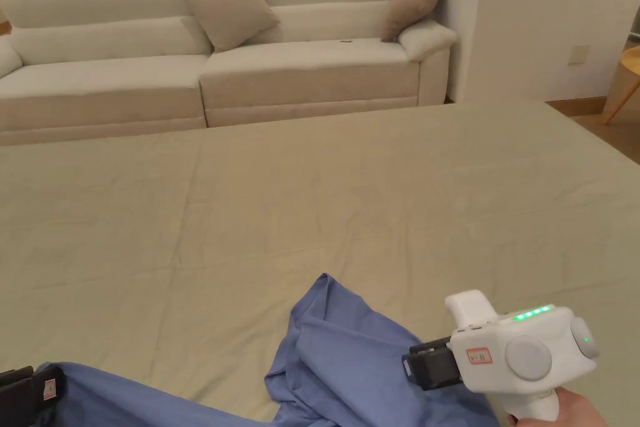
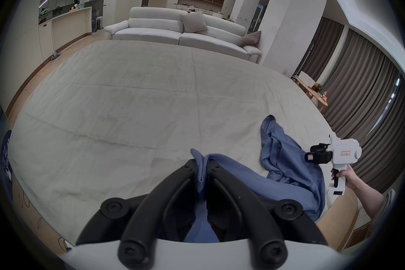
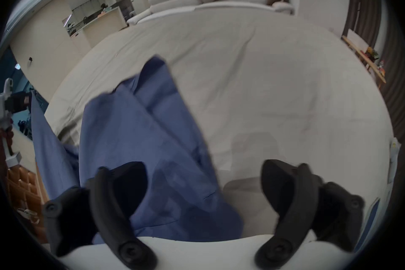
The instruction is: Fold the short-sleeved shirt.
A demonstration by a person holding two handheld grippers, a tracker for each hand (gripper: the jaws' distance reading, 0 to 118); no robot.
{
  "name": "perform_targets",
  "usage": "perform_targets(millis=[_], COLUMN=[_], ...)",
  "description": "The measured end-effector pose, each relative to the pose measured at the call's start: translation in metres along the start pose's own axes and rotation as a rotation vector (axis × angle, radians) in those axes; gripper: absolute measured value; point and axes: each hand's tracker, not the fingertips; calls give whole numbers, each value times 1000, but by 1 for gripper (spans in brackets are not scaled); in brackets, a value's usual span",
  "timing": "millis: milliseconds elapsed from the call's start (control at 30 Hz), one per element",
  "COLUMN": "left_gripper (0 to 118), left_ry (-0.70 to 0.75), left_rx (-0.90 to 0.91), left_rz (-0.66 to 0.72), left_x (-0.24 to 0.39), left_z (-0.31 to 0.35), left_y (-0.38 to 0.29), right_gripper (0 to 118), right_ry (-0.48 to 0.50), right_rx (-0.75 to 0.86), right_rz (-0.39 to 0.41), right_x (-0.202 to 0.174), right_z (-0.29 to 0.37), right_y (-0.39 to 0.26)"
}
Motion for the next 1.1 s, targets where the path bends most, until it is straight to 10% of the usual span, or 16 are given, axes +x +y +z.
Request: perform_targets(millis=[267, 533, 833, 1100], left_gripper=[5, 5, 5, 5], left_ry=[26, 3, 101, 120], left_rx=[-30, 179, 576, 572], left_rz=[17, 91, -43, 49], left_x=[-8, -6, 52, 61], left_z=[3, 91, 236, 240], left_y=[-13, 14, 105, 191], right_gripper=[9, 6, 5, 5], right_ry=[-53, -49, -183, -169], right_rx=[118, 531, 1025, 1051], right_rz=[85, -99, -73, -131], right_x=[-33, -35, -78, -92], right_z=[24, 183, 374, 430], right_y=[-13, -2, 43, 111])
